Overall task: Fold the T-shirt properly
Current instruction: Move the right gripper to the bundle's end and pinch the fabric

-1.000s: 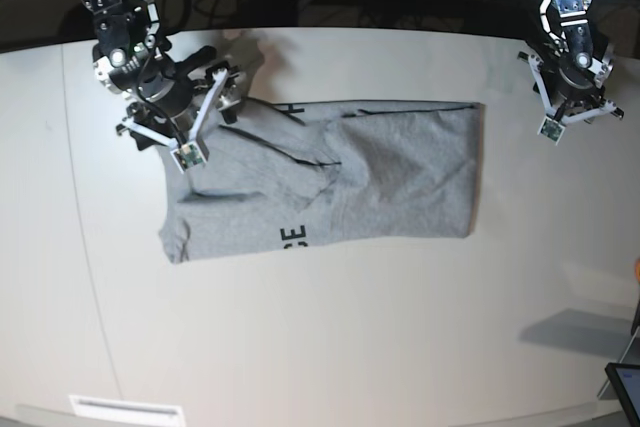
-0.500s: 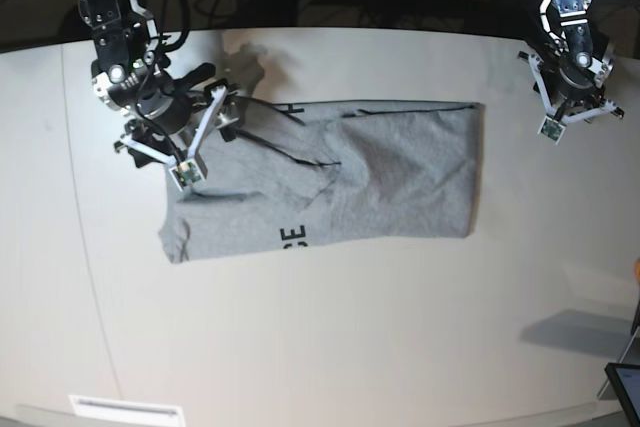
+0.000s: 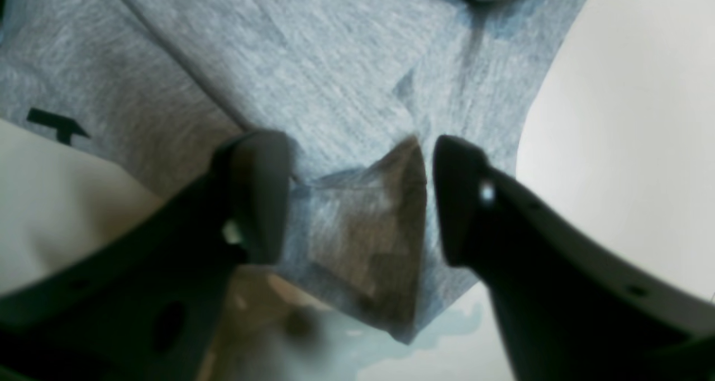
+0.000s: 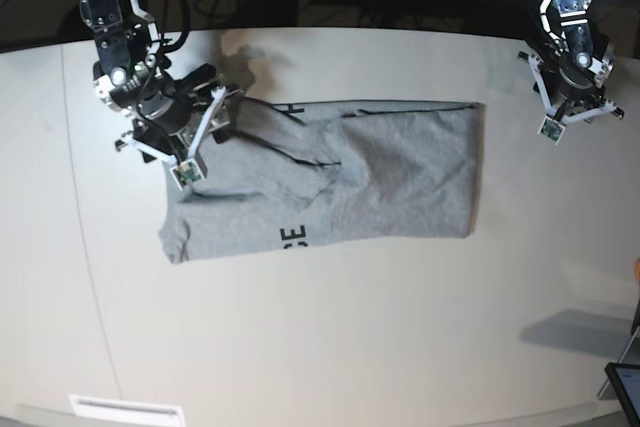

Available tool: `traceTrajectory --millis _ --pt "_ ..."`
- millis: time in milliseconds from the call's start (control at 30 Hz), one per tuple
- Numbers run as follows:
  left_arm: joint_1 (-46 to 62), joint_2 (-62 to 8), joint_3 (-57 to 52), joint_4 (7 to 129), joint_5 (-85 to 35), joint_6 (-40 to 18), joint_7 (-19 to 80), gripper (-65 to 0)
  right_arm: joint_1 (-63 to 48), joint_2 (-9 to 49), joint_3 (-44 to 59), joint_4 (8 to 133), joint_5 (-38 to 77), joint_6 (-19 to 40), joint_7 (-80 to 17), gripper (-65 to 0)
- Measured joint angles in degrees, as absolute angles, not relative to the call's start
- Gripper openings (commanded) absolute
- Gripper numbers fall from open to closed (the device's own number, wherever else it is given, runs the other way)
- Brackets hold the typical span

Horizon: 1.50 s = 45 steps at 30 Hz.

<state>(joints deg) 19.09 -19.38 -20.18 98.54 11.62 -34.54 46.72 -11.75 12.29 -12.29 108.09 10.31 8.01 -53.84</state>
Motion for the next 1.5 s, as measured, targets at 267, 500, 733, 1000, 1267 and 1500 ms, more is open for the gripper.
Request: traceTrajectory --millis 267,500,733,1000,1267,1500 --pt "18.9 -19.6 -20.2 96.5 11.8 -34.1 45.8 -43.2 -11.4 10.8 -12.3 107.8 10.4 8.1 -54.0 -50.9" --pt "18.9 -19.7 -20.6 96.5 11.8 -34.1 45.8 -43.2 -10.3 10.7 -12.3 105.1 10.3 8.0 -53.8 -64.7" --pt "18.9 -19.7 -20.5 96.5 11.8 -34.1 45.9 -43.2 -7.9 10.7 -12.3 105.0 10.5 8.0 -54.5 -64.7" --pt "18.9 -19.7 -20.5 96.5 11.8 -34.1 45.9 -43.2 -5.4 10.7 -12.3 105.0 10.3 8.0 -54.5 -64.7" --pt "18.9 -19.7 -20.5 96.5 11.8 -34.1 45.9 -43.2 -2.3 10.7 -12.3 105.0 10.3 8.1 -54.5 -64.7" --pt "18.9 -19.7 -20.5 96.5 11.8 -34.1 45.9 -43.2 -1.3 10.7 -13.8 104.9 10.2 8.0 -54.5 -64.7"
